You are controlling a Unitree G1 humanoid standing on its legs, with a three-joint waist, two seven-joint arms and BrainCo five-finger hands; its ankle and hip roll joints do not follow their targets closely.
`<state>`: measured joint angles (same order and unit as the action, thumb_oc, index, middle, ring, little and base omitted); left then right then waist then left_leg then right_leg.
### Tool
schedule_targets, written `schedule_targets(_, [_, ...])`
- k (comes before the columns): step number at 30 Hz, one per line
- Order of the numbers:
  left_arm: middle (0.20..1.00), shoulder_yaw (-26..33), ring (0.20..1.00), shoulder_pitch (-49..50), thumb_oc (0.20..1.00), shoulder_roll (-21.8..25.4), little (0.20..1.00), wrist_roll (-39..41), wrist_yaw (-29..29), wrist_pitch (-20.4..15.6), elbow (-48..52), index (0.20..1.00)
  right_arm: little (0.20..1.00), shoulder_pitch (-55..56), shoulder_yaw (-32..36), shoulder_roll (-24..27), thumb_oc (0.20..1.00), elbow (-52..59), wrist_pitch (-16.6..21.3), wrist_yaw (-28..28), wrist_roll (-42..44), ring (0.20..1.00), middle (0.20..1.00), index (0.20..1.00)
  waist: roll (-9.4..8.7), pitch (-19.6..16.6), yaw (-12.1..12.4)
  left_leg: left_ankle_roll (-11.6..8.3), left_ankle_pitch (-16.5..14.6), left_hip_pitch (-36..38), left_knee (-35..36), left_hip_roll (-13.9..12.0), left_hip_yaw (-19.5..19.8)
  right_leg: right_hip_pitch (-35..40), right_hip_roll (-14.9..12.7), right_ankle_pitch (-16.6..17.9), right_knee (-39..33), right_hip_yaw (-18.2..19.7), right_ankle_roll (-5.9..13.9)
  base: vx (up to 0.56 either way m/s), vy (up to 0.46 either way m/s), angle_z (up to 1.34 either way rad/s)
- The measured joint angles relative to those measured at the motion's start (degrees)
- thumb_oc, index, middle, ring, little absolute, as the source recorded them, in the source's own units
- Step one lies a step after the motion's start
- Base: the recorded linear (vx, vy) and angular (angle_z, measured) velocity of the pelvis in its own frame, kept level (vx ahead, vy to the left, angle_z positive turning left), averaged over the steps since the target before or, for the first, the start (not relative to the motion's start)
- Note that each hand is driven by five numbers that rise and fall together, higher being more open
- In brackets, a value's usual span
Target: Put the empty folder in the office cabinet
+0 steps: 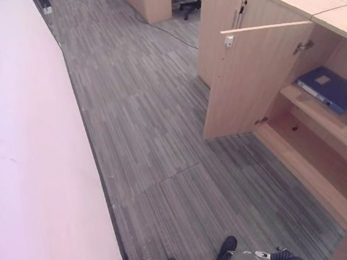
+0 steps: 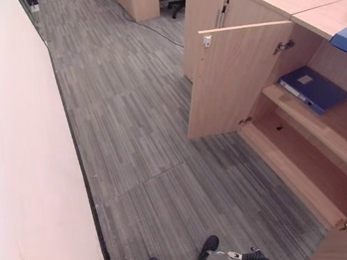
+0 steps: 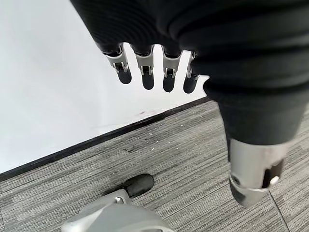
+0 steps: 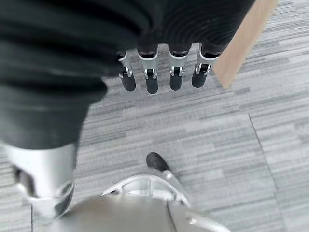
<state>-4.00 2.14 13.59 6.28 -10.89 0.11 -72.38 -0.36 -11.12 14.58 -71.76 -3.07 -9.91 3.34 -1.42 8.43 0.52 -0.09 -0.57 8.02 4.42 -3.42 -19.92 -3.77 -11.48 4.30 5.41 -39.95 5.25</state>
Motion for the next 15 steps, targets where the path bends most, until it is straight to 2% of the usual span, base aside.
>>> schedule_targets(3, [1.0,-0.4,1.0,0.1,1.0,0.2,1.0,0.0,-0.1,0.2,-1.7,1.0,1.0,0.0,-0.1,0.0,1.0,-0.2,0.0,-0.1,0.0,1.0,1.0,1.0,-0.35,-0.7,-0.3,-1.24,-1.6,-0.4,-2.1,-2.3,-1.0,-0.9,1.4,-2.5,1.9,0.8,-2.4,0.17,-0.214,-0.23])
schedule_targets(4, [1.0,-0.4,1.0,0.2,1.0,0.3,1.0,0.0,-0.1,0.4,-2.1,1.0,1.0,0.2,-0.3,-0.1,1.0,-0.1,0.1,-0.1,0.0,1.0,1.0,1.0,-1.29,-1.9,-0.3,-0.54,-2.1,-0.8,-3.2,-2.9,-1.8,-2.1,2.0,-3.7,3.3,2.1,-3.93,0.18,-0.246,-0.42])
schedule_targets(5, [1.0,-0.4,1.0,0.5,1.0,0.3,1.0,0.0,-0.1,0.4,-2.6,1.0,1.0,0.1,-0.3,-0.1,1.0,0.1,0.1,-0.2,0.1,1.0,1.0,1.0,-1.29,-2.1,-0.5,-0.69,-2.6,-0.8,-4.2,-3.9,-2.3,-2.1,3.2,-4.6,3.7,2.3,-4.17,0.19,-0.291,-0.46])
schedule_targets(7, [1.0,-0.3,1.0,0.3,1.0,0.7,1.0,0.0,0.0,0.5,-3.8,1.0,1.0,0.1,-1.3,-0.6,1.0,0.2,0.1,-0.1,0.1,1.0,1.0,1.0,-2.55,-2.9,-0.3,-0.44,-3.3,-1.3,-7.5,-5.2,-3.2,-1.7,4.0,-5.8,3.5,3.6,-5.03,0.16,-0.271,-0.36])
schedule_targets(8, [1.0,-0.3,1.0,0.2,1.0,1.0,1.0,0.0,0.0,0.5,-4.1,1.0,1.0,-0.4,-1.7,-1.0,1.0,0.4,0.2,-0.1,0.1,1.0,1.0,1.0,-3.24,-2.9,-0.1,-0.6,-3.4,-1.8,-11.3,-6.4,-3.2,-1.2,5.3,-6.4,3.0,4.4,-5.08,0.17,-0.389,-0.68])
schedule_targets(9, [1.0,0.8,1.0,0.4,1.0,2.3,1.0,0.3,0.0,0.2,-4.1,1.0,1.0,0.0,-2.5,-2.6,1.0,1.6,0.2,-0.1,0.1,1.0,1.0,1.0,-5.37,-3.9,0.0,-0.94,-3.3,-7.1,-26.4,-10.0,-1.6,1.1,7.0,-7.0,0.4,6.7,-5.61,0.1,-0.294,-0.7])
schedule_targets(10, [1.0,1.5,1.0,0.5,1.0,2.7,1.0,0.7,-0.1,-0.1,-3.7,1.0,1.0,0.4,-2.7,-2.7,1.0,2.1,0.6,-0.1,0.1,1.0,1.0,1.0,-5.16,-4.0,0.4,-2.16,-2.5,-10.3,-35.0,-12.6,0.7,2.9,9.0,-7.2,-1.9,7.3,-6.11,0.06,-0.232,-0.79])
schedule_targets(11, [1.0,1.4,1.0,0.0,1.0,2.9,1.0,1.1,-0.4,-0.1,-3.3,1.0,1.0,0.3,-2.9,-2.7,1.0,1.9,0.8,-0.2,0.1,1.0,1.0,1.0,-5.1,-3.9,1.4,-3.37,-1.4,-13.1,-41.7,-14.3,3.4,4.1,10.2,-6.3,-3.2,7.9,-7.68,0.02,-0.061,-0.64])
schedule_targets(12, [1.0,1.3,1.0,-0.1,1.0,2.8,1.0,1.3,-0.7,0.0,-2.7,1.0,1.0,0.2,-4.1,-2.6,1.0,1.5,1.1,-0.3,0.2,1.0,1.0,1.0,-5.26,-4.0,2.1,-3.52,-1.4,-15.1,-46.0,-15.0,5.2,4.5,11.0,-5.9,-3.9,8.1,-9.77,0.07,-0.038,-0.5])
schedule_targets(13, [1.0,1.4,1.0,-0.1,1.0,2.6,1.0,1.4,-1.0,0.0,-2.0,1.0,1.0,-0.2,-4.6,-2.4,1.0,1.4,1.1,-0.4,0.2,1.0,1.0,1.0,-5.5,-3.8,1.8,-3.84,-1.6,-18.4,-47.6,-14.9,7.5,4.9,11.6,-6.2,-4.4,8.6,-10.21,0.1,0.035,-0.18])
schedule_targets(14, [1.0,1.2,1.0,-1.0,1.0,2.4,1.0,1.3,-1.0,-0.3,-0.4,1.0,1.0,-0.3,-4.6,-2.2,1.0,1.2,1.2,-0.4,0.3,1.0,1.0,1.0,-5.34,-3.5,1.5,-3.81,-1.6,-22.1,-47.7,-13.6,9.5,4.9,11.7,-6.4,-5.1,8.6,-10.53,0.13,0.085,0.06])
schedule_targets(15, [1.0,0.7,1.0,-1.6,1.0,2.2,1.0,1.4,-1.0,-0.4,0.3,1.0,1.0,-0.7,-4.6,-2.2,1.0,-0.2,1.1,-0.3,0.4,1.0,1.0,1.0,-6.09,-2.7,1.7,-3.64,-1.7,-23.3,-43.8,-12.3,9.9,4.9,11.7,-6.4,-5.6,9.6,-10.51,0.14,0.11,-0.08])
